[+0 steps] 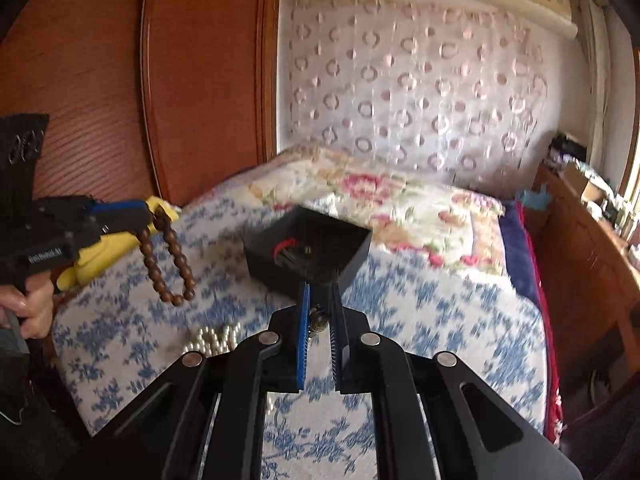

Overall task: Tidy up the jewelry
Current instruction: 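Grasp the gold chain with the right tool while the left tool carries the bead bracelet toward the box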

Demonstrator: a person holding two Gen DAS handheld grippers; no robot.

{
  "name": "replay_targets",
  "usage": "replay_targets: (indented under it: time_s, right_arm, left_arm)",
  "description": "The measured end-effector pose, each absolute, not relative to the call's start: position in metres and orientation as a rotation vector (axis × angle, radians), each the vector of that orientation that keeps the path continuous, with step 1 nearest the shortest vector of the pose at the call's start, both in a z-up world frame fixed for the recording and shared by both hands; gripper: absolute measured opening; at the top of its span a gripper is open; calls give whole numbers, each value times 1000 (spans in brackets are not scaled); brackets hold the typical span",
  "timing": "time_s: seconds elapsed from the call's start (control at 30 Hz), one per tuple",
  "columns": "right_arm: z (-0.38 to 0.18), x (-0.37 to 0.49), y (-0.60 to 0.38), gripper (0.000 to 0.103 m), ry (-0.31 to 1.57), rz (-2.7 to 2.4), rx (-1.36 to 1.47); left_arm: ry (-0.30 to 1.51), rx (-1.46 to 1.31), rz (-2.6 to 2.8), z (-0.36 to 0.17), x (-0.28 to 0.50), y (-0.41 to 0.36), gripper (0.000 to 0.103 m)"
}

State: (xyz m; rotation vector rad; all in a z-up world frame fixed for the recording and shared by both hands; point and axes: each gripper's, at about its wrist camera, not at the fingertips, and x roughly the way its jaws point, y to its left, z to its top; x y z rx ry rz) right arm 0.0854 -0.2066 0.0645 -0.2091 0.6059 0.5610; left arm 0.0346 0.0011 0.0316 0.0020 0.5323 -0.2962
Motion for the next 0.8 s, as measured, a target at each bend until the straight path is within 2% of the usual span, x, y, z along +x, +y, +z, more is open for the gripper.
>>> replay_targets:
  time_s: [0.3,0.8]
  right_arm:
    - [109,93,-203,10,509,572,-213]
    - [142,132,-192,11,475,612,-215]
  left_arm:
    - [516,7,-307,43,51,-5,12]
    - [528,6,-322,66,109,-9,12]
